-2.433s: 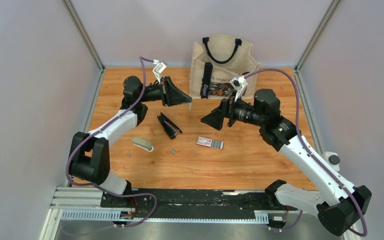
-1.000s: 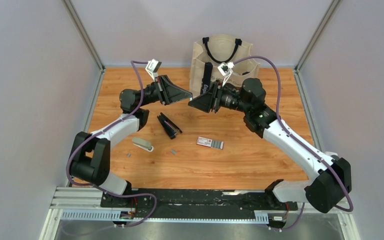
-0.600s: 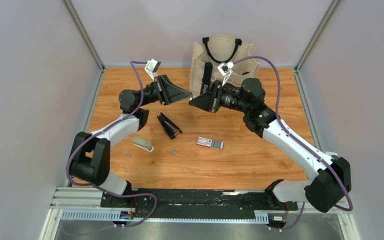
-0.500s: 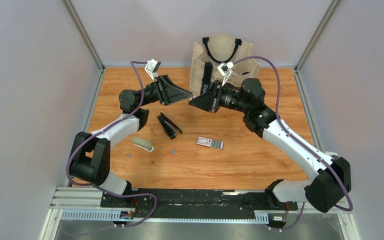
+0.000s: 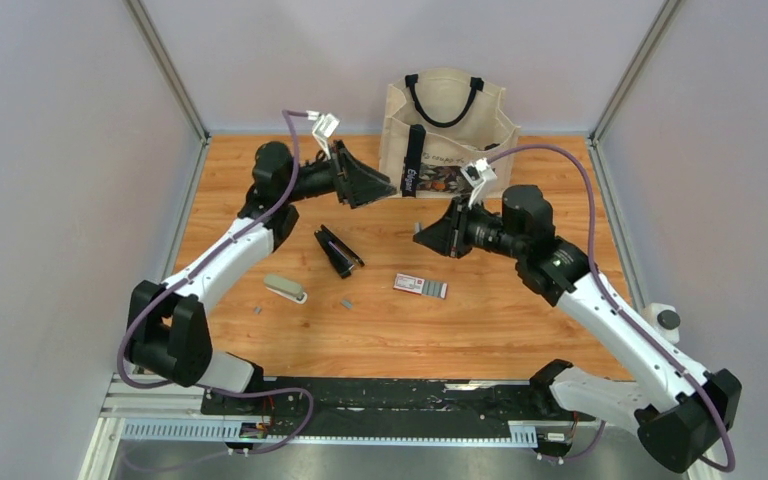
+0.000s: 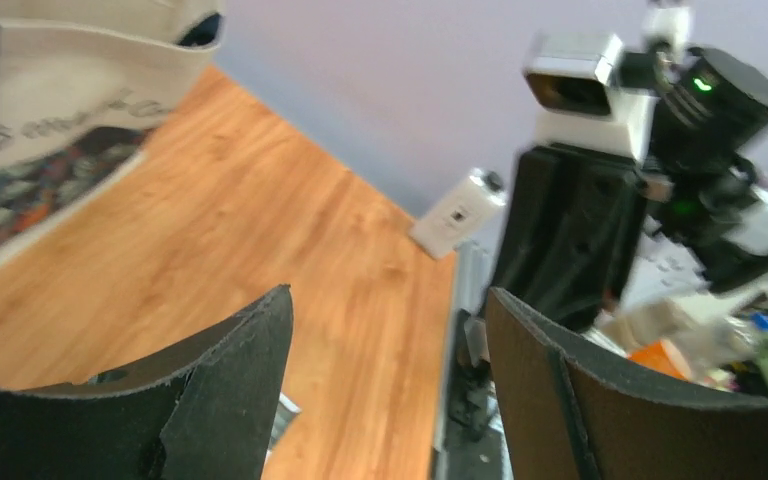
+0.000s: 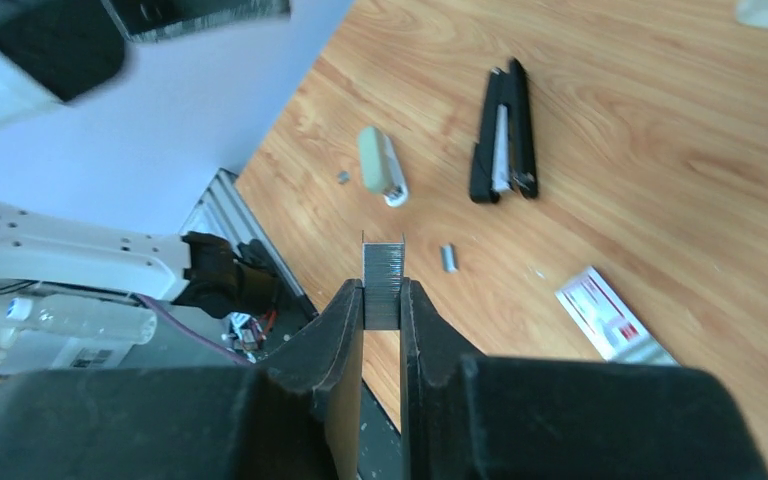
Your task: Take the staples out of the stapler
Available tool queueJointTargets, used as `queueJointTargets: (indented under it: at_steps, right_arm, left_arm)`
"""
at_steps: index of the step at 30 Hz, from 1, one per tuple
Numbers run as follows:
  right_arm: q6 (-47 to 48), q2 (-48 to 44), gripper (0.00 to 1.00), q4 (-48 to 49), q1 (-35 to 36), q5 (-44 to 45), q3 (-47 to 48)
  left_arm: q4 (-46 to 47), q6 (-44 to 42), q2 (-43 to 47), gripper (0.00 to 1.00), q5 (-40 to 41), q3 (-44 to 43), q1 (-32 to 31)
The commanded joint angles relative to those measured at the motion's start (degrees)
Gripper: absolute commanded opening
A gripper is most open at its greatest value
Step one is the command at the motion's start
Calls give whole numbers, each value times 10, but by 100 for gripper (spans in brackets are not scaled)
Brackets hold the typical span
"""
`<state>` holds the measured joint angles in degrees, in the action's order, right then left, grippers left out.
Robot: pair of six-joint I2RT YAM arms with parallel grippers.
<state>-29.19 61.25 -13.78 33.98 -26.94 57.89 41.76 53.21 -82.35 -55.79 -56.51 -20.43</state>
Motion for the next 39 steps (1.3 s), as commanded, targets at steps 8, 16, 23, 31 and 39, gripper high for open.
queueJointTargets:
  at_steps: [8,16,23,31,39]
  right_arm:
    - [63,-102,6,-202,-26,164,9]
    - [54,-128,2,-275,-44,211,33]
    - [46,-148,3,-302,-46,217,-1]
    - [40,-161,3,-307,-50,217,-19]
    - [40,-166,4,-304,-50,214,-29]
  left_arm:
    - [-862,-844,-120,81,195,-238,-108]
    - [-813,-918,-184,82,238,-208,-167]
    - [-719,-850,-236,83,249,-239,-183]
    - [-622,-778,-279,84,340,-257,-218]
    - [-663,-761,-324,81,291,-298,-231]
